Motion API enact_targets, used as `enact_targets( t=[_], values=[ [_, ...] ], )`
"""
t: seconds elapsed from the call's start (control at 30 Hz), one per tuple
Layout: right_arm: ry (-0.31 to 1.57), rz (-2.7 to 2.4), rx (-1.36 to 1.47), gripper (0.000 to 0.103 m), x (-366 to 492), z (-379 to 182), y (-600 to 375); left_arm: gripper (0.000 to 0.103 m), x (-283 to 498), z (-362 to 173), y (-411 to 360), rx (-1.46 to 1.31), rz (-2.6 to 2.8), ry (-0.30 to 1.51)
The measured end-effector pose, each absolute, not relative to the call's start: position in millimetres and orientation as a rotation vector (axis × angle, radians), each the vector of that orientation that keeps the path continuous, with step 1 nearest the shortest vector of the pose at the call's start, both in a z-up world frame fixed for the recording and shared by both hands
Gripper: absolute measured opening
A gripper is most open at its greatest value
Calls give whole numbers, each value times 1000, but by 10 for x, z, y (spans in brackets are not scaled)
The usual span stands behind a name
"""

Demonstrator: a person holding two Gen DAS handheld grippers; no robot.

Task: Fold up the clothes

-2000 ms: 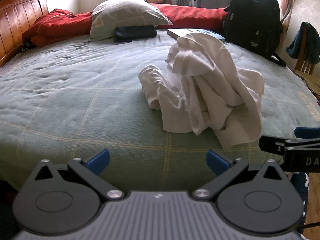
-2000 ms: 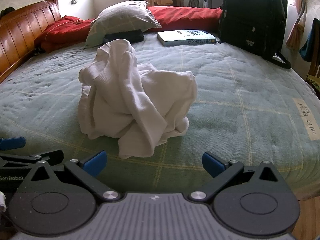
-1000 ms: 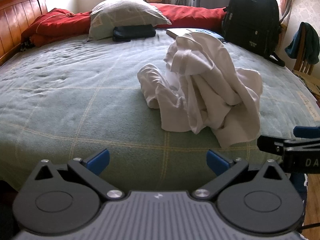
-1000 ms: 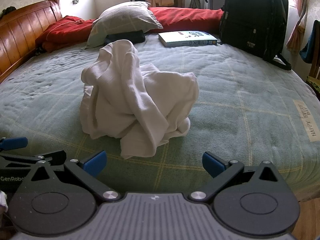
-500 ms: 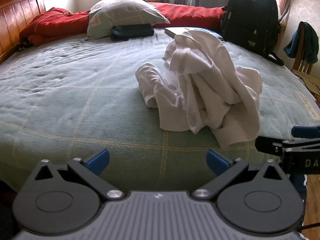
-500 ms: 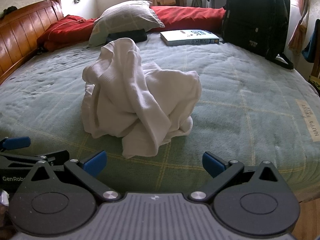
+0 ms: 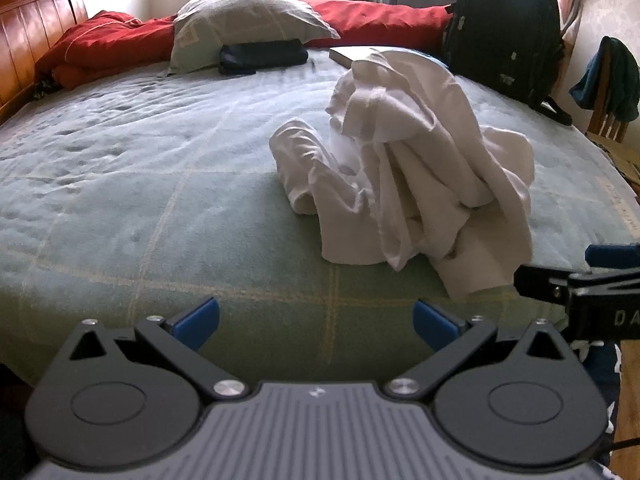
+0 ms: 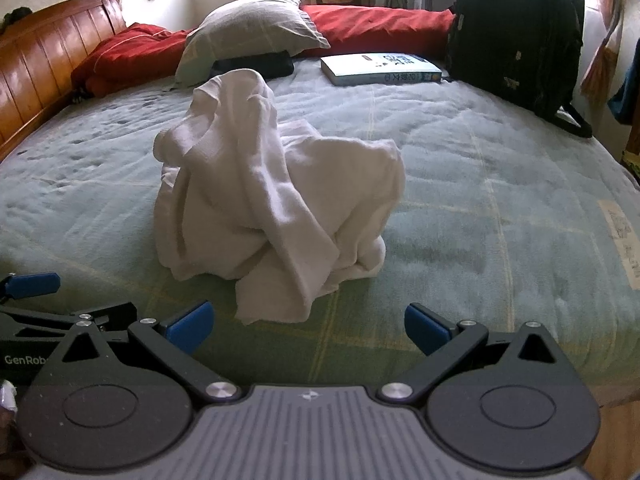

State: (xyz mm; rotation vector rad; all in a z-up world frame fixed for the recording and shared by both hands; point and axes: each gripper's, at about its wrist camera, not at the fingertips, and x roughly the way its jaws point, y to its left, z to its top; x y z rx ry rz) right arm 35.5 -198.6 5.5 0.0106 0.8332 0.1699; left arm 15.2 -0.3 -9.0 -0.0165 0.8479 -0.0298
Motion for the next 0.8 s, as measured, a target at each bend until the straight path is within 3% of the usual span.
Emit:
enact_targets(
  t=[0.8],
  values=[
    [843,106,-97,103,1017,-52,-1989,102,558,-119,17,-9,-28,869]
  ],
)
